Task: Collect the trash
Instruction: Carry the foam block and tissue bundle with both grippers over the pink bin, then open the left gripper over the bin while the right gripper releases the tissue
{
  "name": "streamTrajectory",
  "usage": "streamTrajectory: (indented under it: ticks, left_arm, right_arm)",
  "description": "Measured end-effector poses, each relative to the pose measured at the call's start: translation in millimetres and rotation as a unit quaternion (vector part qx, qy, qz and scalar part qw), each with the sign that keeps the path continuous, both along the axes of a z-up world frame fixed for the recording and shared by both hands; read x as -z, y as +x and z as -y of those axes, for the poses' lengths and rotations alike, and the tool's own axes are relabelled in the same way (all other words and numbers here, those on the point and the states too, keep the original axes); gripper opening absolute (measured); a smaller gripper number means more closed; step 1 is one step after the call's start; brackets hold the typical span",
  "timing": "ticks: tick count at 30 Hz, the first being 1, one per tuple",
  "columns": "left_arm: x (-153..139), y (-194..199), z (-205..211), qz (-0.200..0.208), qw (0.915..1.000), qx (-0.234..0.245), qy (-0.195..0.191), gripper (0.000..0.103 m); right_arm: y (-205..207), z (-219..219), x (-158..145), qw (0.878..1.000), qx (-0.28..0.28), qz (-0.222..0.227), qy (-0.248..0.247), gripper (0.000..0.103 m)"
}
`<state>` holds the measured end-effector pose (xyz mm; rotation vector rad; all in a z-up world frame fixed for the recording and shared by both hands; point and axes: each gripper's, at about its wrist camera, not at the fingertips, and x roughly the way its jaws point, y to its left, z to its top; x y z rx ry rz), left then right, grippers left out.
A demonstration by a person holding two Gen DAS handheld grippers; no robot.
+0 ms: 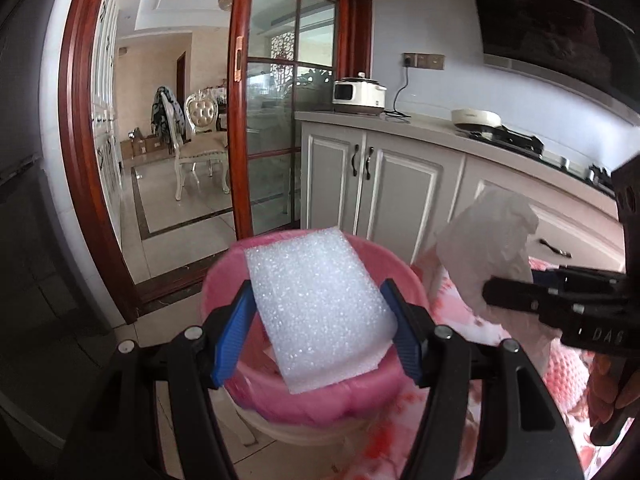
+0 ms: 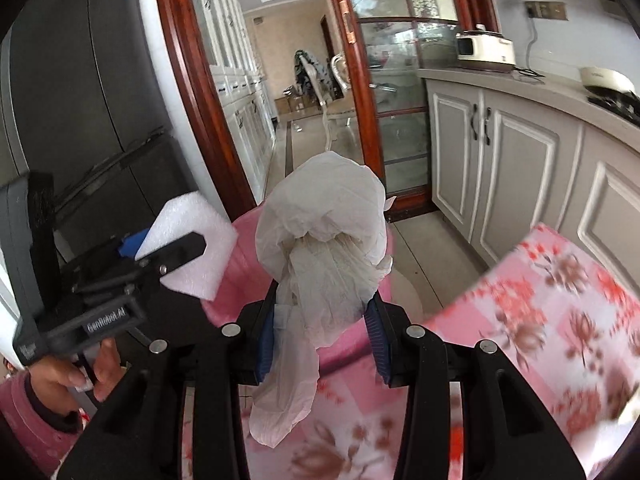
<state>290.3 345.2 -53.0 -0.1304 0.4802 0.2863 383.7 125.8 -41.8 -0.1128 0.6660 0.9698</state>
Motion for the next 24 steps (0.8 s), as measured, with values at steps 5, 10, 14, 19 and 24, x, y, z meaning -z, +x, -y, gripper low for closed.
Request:
streamTrajectory:
  ticks: [5, 10, 14, 19, 24]
  left_arm:
    - [2.0, 25.3, -40.1, -0.005, 0.9997, 0.002, -0.024, 0.062]
    - [7.5, 40.2, -57.7, -0.008, 0.9994, 0.007, -0.033, 0.063]
    - [12.2, 47.0, -62.6, -0.012, 0.9994, 0.006, -0.033, 0.065]
    - [17.9, 43.3, -68.4, -0.015, 0.9993, -0.01, -0.034, 0.078]
    - [18.8, 38.0, -67.1, -0.014, 0.9994, -0.012, -0.031, 0.08]
  right_arm:
    - [20.0, -24.9, 2.5, 1.0, -0.015, 0.0, -0.007, 0.04]
    - [37.2, -46.3, 8.3, 1.0, -0.026, -0.014, -0.005, 0.041]
    - [46.6, -59.5, 11.6, 0.999, -0.032, -0.024, -0.001, 0.058]
    - [51.4, -50.4, 14.5, 0.999, -0.023, -0.026, 0.008, 0.063]
    - [47.0, -35.1, 12.1, 0.999, -0.017, -0.025, 0.012, 0.063]
